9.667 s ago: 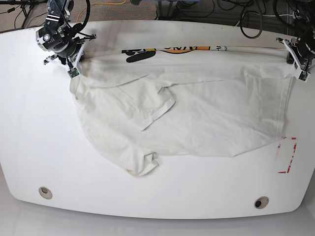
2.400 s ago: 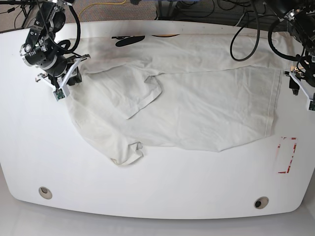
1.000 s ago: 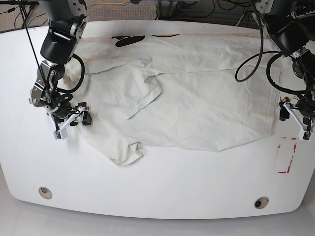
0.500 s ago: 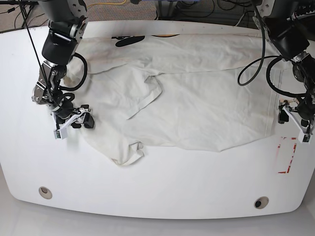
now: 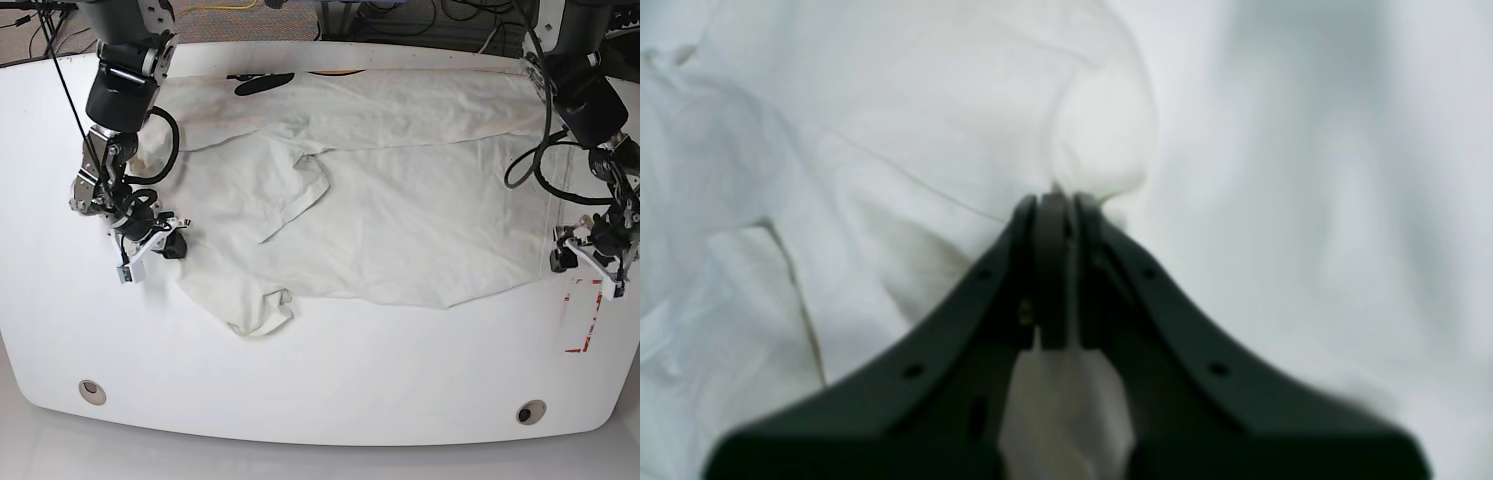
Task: Fold the T-shirt properly
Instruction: 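Lower both grippers onto the shirt's side edges and grasp the fabric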
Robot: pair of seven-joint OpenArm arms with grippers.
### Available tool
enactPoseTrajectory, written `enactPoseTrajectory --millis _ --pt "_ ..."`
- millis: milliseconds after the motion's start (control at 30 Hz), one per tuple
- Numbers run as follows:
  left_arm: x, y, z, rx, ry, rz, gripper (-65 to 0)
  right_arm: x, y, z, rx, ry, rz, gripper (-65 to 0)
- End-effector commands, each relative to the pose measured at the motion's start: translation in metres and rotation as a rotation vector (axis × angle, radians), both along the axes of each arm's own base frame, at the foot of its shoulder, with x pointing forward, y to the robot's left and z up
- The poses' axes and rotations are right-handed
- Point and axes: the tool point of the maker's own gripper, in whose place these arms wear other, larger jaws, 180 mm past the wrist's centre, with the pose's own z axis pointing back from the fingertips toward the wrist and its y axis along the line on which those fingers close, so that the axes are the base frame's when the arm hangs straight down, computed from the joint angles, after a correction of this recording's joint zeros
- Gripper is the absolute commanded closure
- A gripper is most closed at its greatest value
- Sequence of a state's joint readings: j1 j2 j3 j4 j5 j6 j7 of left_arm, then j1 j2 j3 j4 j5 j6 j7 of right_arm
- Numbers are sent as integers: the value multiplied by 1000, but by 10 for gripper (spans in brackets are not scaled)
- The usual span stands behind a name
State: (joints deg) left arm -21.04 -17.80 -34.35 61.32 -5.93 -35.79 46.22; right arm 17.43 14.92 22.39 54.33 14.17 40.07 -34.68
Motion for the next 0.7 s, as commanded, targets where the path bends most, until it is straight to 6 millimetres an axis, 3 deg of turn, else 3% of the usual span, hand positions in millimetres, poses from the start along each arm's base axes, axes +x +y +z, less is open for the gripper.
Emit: enactPoseTrajectory --millis 0,233,667 --pt "22 5 17 -26 -78 26 -529 2 1 1 -33 22 29 -17" --pt "38 -13 -5 -59 -24 -45 -529 2 3 0 -32 23 35 -17" --pt "41 -31 -31 -159 22 -42 -526 1 4 0 -26 22 33 -17"
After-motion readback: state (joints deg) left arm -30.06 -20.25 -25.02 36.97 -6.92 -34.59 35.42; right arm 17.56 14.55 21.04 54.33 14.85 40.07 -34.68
